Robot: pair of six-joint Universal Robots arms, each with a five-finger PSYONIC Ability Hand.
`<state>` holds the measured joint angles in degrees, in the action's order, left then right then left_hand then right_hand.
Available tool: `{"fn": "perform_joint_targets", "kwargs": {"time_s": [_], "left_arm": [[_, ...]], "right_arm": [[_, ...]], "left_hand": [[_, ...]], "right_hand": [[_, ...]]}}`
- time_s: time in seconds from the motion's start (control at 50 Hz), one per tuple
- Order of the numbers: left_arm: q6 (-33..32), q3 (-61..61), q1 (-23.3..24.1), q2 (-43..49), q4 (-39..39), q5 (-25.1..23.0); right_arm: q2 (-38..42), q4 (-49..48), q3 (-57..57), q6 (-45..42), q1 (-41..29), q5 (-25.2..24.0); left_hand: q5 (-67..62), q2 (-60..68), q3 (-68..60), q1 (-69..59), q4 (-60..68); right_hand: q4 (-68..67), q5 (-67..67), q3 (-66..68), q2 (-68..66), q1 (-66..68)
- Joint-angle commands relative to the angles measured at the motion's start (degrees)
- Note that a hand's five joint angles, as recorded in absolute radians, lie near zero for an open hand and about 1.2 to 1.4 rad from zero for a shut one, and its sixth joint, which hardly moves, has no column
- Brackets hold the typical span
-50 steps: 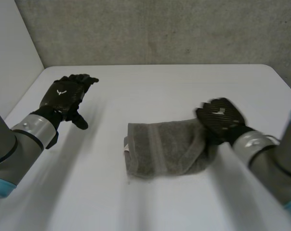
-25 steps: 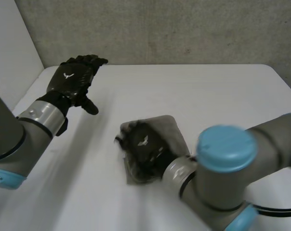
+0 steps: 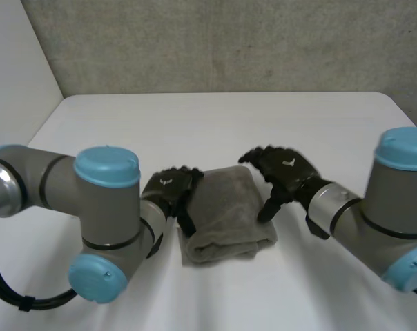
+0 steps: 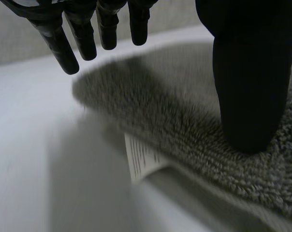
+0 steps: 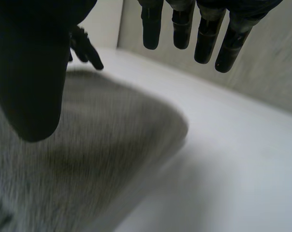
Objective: Fold the towel.
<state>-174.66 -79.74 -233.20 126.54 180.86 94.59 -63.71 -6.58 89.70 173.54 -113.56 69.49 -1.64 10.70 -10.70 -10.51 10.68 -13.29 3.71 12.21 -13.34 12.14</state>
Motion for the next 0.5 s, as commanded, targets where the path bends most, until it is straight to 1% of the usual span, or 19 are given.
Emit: {"fn": "perform_joint_targets", "kwargs": {"time_s": [0.02,0.12,0.16,0.18,0.2,0.22,0.24,0.26,0.28,0.32,0.34,0.36,0.38,0.4,0.42,0.44,0.48,0.5], "left_arm": [[-0.33,-0.85,0.20,1.78,-0.07,1.57],[-0.51,0.03,0.11,0.90,0.02,1.57],[-0.94,1.34,-0.15,-1.37,-0.07,1.57],[-0.95,1.34,-0.15,-1.38,-0.07,1.57],[-1.56,1.69,-0.41,-3.91,-0.07,1.57],[-1.56,1.70,-0.42,-3.93,-0.07,1.57],[-2.43,1.87,-0.77,-6.89,-0.07,1.57],[-3.66,2.05,-1.47,-9.97,0.02,1.57],[-3.67,2.05,-1.47,-10.00,0.02,1.57],[-6.21,2.14,-5.06,-16.82,0.02,1.48],[-6.22,2.14,-5.08,-16.85,0.02,1.48],[-7.00,2.31,-7.43,-20.59,0.02,1.39],[-7.01,2.31,-7.45,-20.63,0.02,1.39],[-7.36,2.66,-9.80,-24.20,-0.07,1.56],[-7.36,3.45,-11.65,-27.02,-0.59,1.57],[-7.36,3.45,-11.67,-27.05,-0.60,1.57],[-7.36,5.03,-14.38,-30.55,-3.48,1.48],[-7.36,5.04,-14.39,-30.56,-3.50,1.48]], "right_arm": [[8.95,5.35,-6.47,-4.00,-1.76,0.47],[8.69,7.90,-9.72,-7.25,-2.46,2.76],[4.93,8.51,-12.17,-7.42,-2.46,4.68],[4.91,8.51,-12.18,-7.42,-2.46,4.69],[1.78,8.51,-12.88,-7.08,-2.29,5.73],[-1.21,8.16,-13.41,-6.81,-2.02,6.79],[-1.24,8.16,-13.42,-6.81,-2.02,6.80],[-3.94,7.72,-13.68,-6.72,-1.85,8.19],[-3.97,7.72,-13.68,-6.72,-1.84,8.20],[-9.13,5.71,-14.20,-5.59,-1.49,12.40],[-9.15,5.70,-14.21,-5.58,-1.49,12.42],[-11.50,4.57,-14.29,-4.80,-1.06,14.77],[-13.35,3.69,-14.29,-4.18,-0.27,17.06],[-13.37,3.68,-14.29,-4.17,-0.26,17.08],[-15.20,3.50,-14.47,-4.26,0.69,18.56],[-15.22,3.50,-14.47,-4.26,0.70,18.58],[-18.10,4.46,-15.61,-4.43,2.10,20.33],[-18.12,4.47,-15.61,-4.44,2.11,20.33]], "left_hand": [[-0.60,1.54,-1.53,-1.73,1.55],[-0.26,1.20,-1.19,-1.39,1.21],[-0.09,1.03,-1.03,-1.22,1.05],[-0.09,1.03,-1.03,-1.22,1.04],[0.24,0.70,-0.69,-0.89,0.71],[0.25,0.69,-0.69,-0.89,0.71],[0.25,0.69,-0.69,-0.89,0.71],[0.25,0.69,-0.69,-0.89,0.71],[0.25,0.69,-0.69,-0.89,0.71],[-0.09,1.03,-1.02,-1.22,1.04],[-0.09,1.03,-1.03,-1.22,1.04],[-0.59,1.53,-1.53,-1.72,1.54],[-0.59,1.53,-1.53,-1.73,1.55],[-0.93,1.87,-1.86,-2.06,1.88],[-1.43,2.37,-2.37,-2.56,2.38],[-1.44,2.38,-2.37,-2.57,2.39],[-1.10,2.04,-2.04,-2.24,2.06],[-1.10,2.04,-2.03,-2.23,2.05]], "right_hand": [[3.29,-3.71,-2.21,3.34,-2.14],[3.29,-3.71,-2.21,3.34,-2.14],[3.29,-3.71,-2.21,3.34,-2.14],[3.29,-3.71,-2.21,3.34,-2.14],[3.29,-3.71,-2.21,3.34,-2.14],[3.29,-3.71,-2.21,3.34,-2.14],[3.29,-3.71,-2.21,3.34,-2.14],[3.29,-3.71,-2.21,3.34,-2.14],[3.29,-3.71,-2.21,3.34,-2.14],[3.29,-3.71,-2.21,3.34,-2.14],[3.29,-3.71,-2.21,3.34,-2.14],[3.29,-3.71,-2.21,3.34,-2.14],[3.29,-3.71,-2.21,3.34,-2.14],[3.29,-3.71,-2.21,3.34,-2.14],[3.29,-3.71,-2.21,3.34,-2.14],[3.29,-3.71,-2.21,3.34,-2.14],[3.29,-3.71,-2.21,3.34,-2.14],[3.29,-3.71,-2.21,3.34,-2.14]]}}
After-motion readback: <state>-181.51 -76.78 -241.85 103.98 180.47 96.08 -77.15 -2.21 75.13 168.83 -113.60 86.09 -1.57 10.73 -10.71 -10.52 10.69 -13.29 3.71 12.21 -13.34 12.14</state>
